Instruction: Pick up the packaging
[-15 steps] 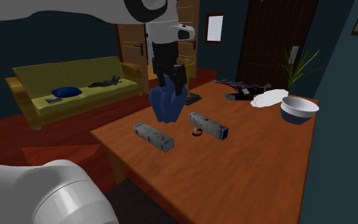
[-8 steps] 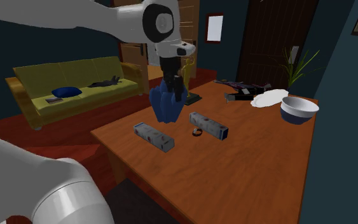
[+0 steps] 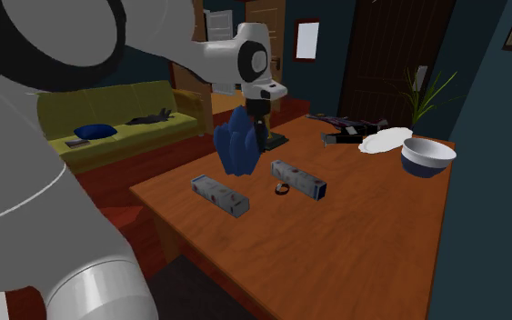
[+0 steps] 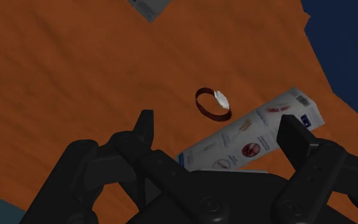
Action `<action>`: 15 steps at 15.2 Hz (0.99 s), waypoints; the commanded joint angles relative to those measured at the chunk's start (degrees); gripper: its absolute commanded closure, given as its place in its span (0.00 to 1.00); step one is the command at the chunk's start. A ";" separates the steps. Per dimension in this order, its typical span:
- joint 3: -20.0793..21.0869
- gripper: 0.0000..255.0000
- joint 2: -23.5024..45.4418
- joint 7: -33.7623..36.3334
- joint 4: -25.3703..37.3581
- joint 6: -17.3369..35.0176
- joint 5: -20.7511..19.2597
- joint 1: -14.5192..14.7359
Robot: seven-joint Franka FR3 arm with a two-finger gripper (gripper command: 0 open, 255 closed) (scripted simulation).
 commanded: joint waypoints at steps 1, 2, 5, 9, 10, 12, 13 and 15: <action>1.07 0.00 4.85 6.61 2.71 1.03 -2.14 -0.71; 1.36 0.00 7.35 9.66 4.28 1.34 -3.32 -0.88; 1.41 0.00 14.77 18.42 9.32 1.82 -6.76 -0.78; -0.22 0.00 24.20 28.73 16.67 1.63 -10.35 0.42; -0.83 0.00 26.45 31.03 18.59 1.49 -10.99 0.81; -2.13 0.00 30.85 35.35 22.52 1.10 -11.98 1.55; -2.85 0.00 33.00 37.36 24.53 0.87 -12.30 1.93; -4.29 0.00 37.21 41.15 28.61 0.34 -12.71 2.58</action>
